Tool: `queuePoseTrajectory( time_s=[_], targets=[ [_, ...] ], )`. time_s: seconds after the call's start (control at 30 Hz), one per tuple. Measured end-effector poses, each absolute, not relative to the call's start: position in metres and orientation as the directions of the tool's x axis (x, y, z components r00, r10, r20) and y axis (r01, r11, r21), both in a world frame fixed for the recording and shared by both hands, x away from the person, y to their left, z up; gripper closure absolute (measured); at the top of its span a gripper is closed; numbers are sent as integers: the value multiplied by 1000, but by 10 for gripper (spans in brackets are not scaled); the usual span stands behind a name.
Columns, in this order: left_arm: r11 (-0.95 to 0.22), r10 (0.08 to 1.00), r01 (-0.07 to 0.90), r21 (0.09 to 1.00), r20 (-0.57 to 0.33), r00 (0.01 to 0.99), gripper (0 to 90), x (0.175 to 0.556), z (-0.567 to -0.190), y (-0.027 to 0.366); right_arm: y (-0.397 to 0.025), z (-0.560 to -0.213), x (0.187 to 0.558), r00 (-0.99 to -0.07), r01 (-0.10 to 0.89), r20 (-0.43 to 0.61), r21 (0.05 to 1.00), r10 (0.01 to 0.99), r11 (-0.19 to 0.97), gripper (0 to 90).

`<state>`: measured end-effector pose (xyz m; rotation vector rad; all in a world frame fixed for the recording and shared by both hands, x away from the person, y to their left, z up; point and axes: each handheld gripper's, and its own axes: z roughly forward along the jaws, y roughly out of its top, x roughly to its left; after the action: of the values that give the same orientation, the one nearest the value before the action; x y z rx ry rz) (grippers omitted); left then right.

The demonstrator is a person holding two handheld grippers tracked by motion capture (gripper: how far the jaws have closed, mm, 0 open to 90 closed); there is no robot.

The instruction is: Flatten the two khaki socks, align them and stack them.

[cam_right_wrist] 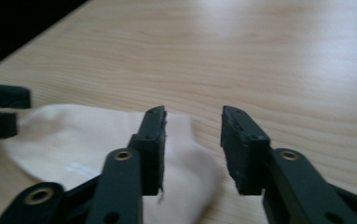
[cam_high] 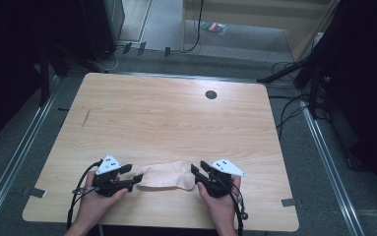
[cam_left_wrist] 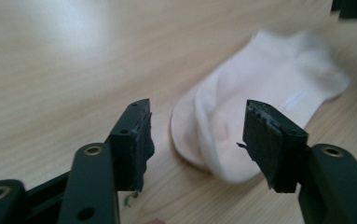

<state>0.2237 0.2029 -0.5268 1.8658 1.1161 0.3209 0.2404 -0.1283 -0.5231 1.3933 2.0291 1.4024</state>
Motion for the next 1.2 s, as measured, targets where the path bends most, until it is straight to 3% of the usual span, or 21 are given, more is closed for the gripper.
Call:
queuePoseTrajectory(
  time_s=[0.03,0.07,0.1,0.13,0.17,0.2,0.3,0.47,0.57,0.7,0.83,0.87,0.93,1.07,1.2],
  targets=[
    [-177,802,566,805,-215,557,472,224,-527,203,-128,-523,240,-480,538,258,842,838,49,646],
    [-135,798,532,836,-227,558,524,222,-519,206,-116,-519,235,-530,523,263,850,806,67,727],
    [-135,798,532,836,-227,558,608,222,-519,206,-116,-519,235,-530,523,263,850,806,67,727],
    [-125,746,526,841,-269,609,695,222,-515,203,-98,-518,234,-585,545,293,832,756,99,802],
    [-125,746,526,841,-269,609,761,222,-515,203,-98,-518,234,-585,545,293,832,756,99,802],
    [-141,724,538,831,-284,629,809,224,-516,199,-75,-522,234,-616,581,331,804,715,128,866],
    [-181,760,583,792,-264,595,867,232,-528,187,-47,-532,237,-651,617,356,763,671,194,900],
    [-203,806,622,756,-231,545,890,241,-545,185,-19,-552,240,-652,652,344,710,676,267,900],
    [-210,817,636,742,-224,531,900,243,-548,186,-20,-556,239,-655,652,354,712,668,262,900],
    [-191,830,656,730,-236,505,900,250,-551,190,-18,-553,232,-678,611,271,725,684,318,900],
    [-173,853,668,724,-229,469,880,252,-551,198,-16,-553,230,-676,605,255,728,691,323,900],
    [-131,850,661,739,-260,459,874,251,-549,206,-17,-553,230,-678,603,256,730,690,322,900],
    [-94,814,628,773,-303,495,862,247,-541,210,-17,-553,231,-677,604,259,730,689,320,900],
    [-103,756,571,814,-309,577,863,239,-529,202,-17,-554,230,-678,601,259,734,688,316,900],
    [-197,724,631,750,-323,609,855,238,-539,191,-17,-555,230,-672,604,264,735,692,307,900]
  ],
)
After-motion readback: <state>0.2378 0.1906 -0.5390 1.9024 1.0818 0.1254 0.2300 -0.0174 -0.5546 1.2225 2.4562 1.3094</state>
